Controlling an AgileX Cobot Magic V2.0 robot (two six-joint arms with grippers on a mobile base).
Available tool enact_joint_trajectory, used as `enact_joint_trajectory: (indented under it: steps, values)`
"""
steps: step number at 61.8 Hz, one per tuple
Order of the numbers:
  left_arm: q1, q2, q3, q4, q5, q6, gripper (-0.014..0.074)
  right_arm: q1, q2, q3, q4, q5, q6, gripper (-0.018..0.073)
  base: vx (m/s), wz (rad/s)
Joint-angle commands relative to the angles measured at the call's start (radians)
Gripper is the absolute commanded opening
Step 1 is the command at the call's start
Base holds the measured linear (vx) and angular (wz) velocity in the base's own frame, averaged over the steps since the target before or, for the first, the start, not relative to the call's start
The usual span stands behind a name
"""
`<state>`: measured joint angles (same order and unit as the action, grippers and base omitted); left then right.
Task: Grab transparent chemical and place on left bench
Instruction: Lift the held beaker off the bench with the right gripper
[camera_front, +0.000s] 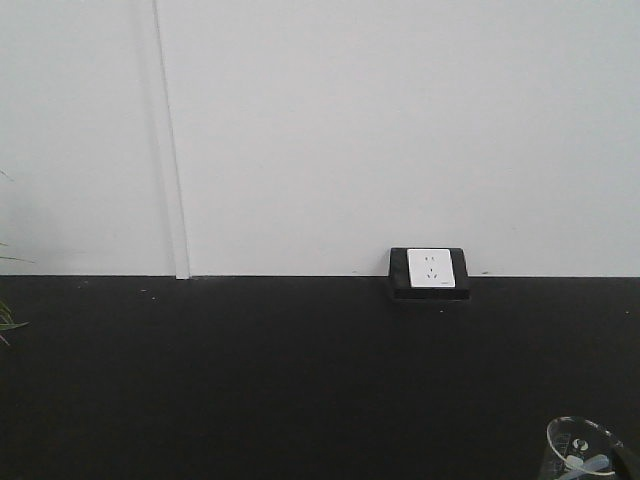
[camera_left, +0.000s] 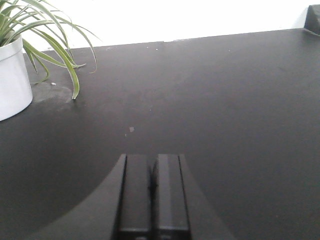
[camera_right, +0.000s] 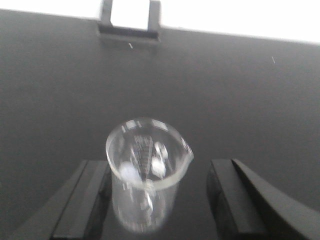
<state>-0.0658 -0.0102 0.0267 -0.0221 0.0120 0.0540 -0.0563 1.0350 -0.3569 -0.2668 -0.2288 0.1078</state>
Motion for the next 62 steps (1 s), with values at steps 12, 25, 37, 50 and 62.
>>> enact_joint_trajectory:
  steps: [12,25,37,50,62]
  values:
    - [-0.002,-0.019,0.016,-0.001,-0.078,-0.008,-0.0003,-0.004,0.192,-0.035,-0.096,-0.345,-0.002,0.0471,0.0,0.0]
    - [-0.002,-0.019,0.016,-0.001,-0.078,-0.008,-0.0003,-0.006,0.313,-0.035,-0.089,-0.411,-0.002,0.0471,0.0,0.0]
    - [-0.002,-0.019,0.016,-0.001,-0.078,-0.008,-0.0003,-0.006,0.416,-0.035,-0.064,-0.527,-0.002,0.0449,0.0,0.0]
    - [-0.002,-0.019,0.016,-0.001,-0.078,-0.008,-0.0003,-0.006,0.421,-0.035,-0.039,-0.534,-0.002,0.031,0.0,0.0]
    - [-0.002,-0.019,0.016,-0.001,-0.078,-0.008,-0.0003,-0.006,0.421,-0.035,-0.045,-0.527,-0.002,0.016,0.0,0.0]
